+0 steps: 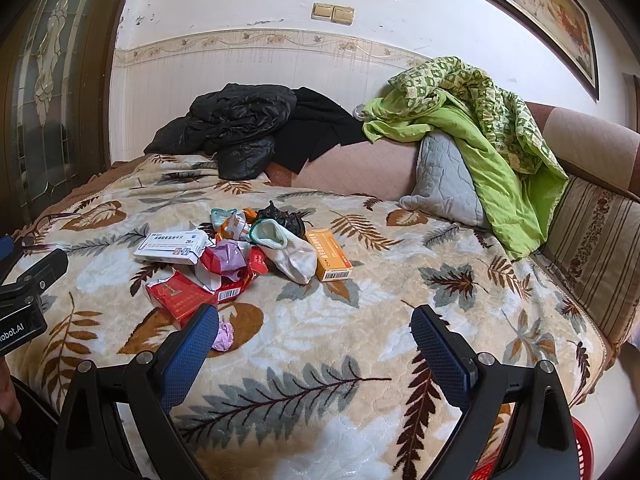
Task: Collect trash
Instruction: 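Move both tools toward the pile of trash on the bedspread, then close the right tool on the purple crumpled ball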
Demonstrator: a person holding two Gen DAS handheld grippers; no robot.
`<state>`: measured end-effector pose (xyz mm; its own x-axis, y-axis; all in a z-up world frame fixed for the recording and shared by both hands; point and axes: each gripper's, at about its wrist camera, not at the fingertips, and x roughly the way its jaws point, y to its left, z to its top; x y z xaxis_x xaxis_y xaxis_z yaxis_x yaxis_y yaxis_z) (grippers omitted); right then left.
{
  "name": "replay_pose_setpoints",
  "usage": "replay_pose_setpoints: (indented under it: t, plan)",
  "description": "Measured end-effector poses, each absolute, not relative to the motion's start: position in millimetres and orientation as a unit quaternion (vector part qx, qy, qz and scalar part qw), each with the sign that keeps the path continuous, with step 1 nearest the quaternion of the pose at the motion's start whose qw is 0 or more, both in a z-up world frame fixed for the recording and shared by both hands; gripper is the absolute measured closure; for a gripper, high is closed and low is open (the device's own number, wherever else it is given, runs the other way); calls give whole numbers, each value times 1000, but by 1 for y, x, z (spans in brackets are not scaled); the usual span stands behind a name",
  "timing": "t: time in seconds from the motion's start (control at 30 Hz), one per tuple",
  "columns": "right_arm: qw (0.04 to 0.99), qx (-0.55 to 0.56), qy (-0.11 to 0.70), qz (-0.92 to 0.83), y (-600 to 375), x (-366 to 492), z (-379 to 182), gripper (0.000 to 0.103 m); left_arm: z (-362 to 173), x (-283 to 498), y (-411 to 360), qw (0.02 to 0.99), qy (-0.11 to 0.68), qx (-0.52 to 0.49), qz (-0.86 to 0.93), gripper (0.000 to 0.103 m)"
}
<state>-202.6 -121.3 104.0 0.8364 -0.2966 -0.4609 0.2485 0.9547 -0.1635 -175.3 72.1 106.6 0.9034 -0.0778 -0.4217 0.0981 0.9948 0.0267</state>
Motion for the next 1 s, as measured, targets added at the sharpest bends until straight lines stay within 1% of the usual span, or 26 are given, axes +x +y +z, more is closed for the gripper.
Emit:
replay_pose_setpoints:
  t: [0.33,0.4,0.47,0.5,0.53,0.63,0.67,0.73,0.8,0.83,0.87,0.9,0.93,1.0]
  plan:
    - [957,-38,259,-127,-121,-201,98,5,103,-175,69,974,219,24,-51,0]
    - [956,-27,272,-109,-121,-201,97,8,102,-174,67,973,222,26,-53,0]
    - [947,-20,308,-89,-121,-196,93,21,101,-173,66,972,227,28,-58,0]
    - [940,-13,331,-78,-121,-193,91,23,100,-172,66,971,231,30,-61,0]
    - [926,-13,370,-70,-123,-189,89,27,100,-171,66,969,235,31,-64,0]
    - [927,-16,372,-44,-119,-180,79,38,97,-161,66,962,260,28,-79,0]
    - [926,-14,375,-35,-117,-175,73,39,94,-156,66,958,272,24,-85,0]
    - [920,1,391,-9,-112,-159,61,42,89,-147,67,950,298,13,-89,8]
    - [906,8,423,4,-110,-139,46,42,83,-137,71,941,324,-3,-94,20]
    - [901,15,434,9,-109,-131,41,44,80,-132,73,936,337,-14,-97,23]
    - [894,24,447,13,-110,-123,36,49,78,-129,74,933,345,-21,-98,25]
    - [888,29,460,13,-111,-115,30,51,75,-126,76,931,351,-29,-101,27]
    - [882,36,469,17,-113,-108,25,54,74,-123,78,928,356,-37,-104,28]
    - [877,48,477,22,-115,-97,18,65,70,-118,79,921,368,-52,-116,28]
